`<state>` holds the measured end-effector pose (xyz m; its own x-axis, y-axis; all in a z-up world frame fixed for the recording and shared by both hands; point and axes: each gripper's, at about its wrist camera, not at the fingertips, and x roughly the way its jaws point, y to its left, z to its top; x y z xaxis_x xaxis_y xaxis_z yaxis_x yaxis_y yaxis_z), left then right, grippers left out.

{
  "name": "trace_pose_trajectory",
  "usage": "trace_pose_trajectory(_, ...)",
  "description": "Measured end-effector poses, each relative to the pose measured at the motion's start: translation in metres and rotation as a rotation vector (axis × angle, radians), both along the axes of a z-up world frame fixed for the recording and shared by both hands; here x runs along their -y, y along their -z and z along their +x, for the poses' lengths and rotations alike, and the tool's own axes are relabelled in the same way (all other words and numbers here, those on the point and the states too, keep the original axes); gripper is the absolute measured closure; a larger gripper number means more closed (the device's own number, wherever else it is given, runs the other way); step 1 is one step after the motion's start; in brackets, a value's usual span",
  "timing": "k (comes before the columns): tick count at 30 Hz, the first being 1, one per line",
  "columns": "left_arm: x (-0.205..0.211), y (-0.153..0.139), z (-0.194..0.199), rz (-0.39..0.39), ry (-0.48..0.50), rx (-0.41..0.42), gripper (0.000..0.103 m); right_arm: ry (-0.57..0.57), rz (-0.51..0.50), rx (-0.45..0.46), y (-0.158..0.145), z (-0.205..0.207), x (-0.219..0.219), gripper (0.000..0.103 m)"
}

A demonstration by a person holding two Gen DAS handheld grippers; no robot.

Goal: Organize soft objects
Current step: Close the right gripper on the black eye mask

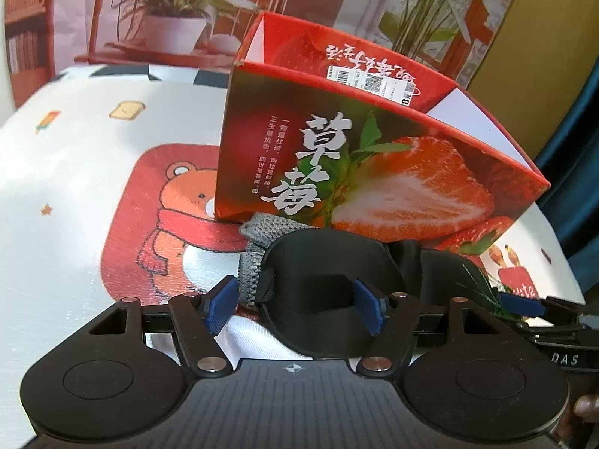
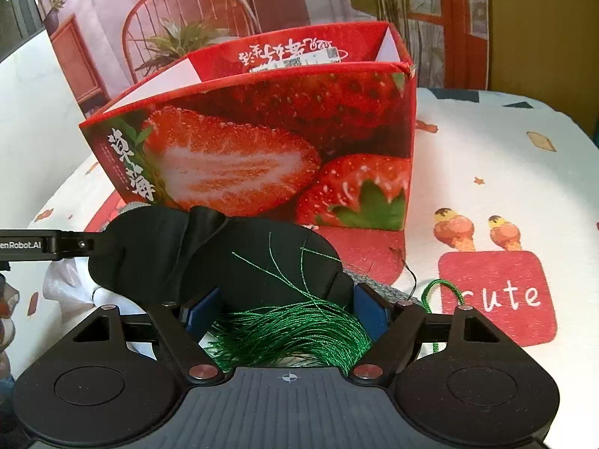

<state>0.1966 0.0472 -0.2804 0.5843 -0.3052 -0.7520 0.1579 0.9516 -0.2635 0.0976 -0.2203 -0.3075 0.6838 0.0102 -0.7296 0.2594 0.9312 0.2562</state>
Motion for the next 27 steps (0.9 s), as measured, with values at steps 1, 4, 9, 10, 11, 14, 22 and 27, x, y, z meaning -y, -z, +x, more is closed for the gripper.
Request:
trace_pose_trajectory(1, -0.001, 0.002, 0.003, -0.016, -0.002, -0.007, 0.03, -0.001, 0.004, 0.0, 0.0, 0.001, 0.001, 0.028)
trace_pose_trajectory(4, -0.001, 0.004, 0.007, -0.041, -0.007, -0.018, 0.029, -0.008, 0.006, -0.001, 0.0, 0.003, 0.0, 0.028)
trace_pose_trajectory(9, 0.005, -0.001, 0.002, -0.012, 0.008, 0.0, 0.031, -0.033, 0.005, 0.003, -0.002, 0.007, -0.004, 0.028)
trace_pose_trajectory(10, 0.005, -0.001, 0.001, -0.006, 0.003, 0.004, 0.036, -0.04, 0.005, 0.004, -0.003, 0.008, -0.005, 0.028)
trace_pose_trajectory(11, 0.005, -0.002, 0.0, -0.004, -0.004, 0.008, 0.041, -0.049, 0.005, 0.004, -0.003, 0.011, -0.006, 0.028)
trace_pose_trajectory(14, 0.0, -0.004, -0.002, 0.02, -0.027, 0.027, 0.066, -0.07, 0.0, 0.008, -0.006, 0.017, -0.01, 0.028)
trace_pose_trajectory(22, -0.019, -0.018, -0.007, 0.08, -0.132, 0.118, 0.08, -0.081, -0.017, 0.031, -0.01, 0.025, -0.013, 0.029)
trace_pose_trajectory(27, -0.035, -0.009, -0.003, 0.11, -0.215, 0.081, 0.08, -0.082, -0.02, 0.039, -0.012, 0.027, -0.011, 0.029)
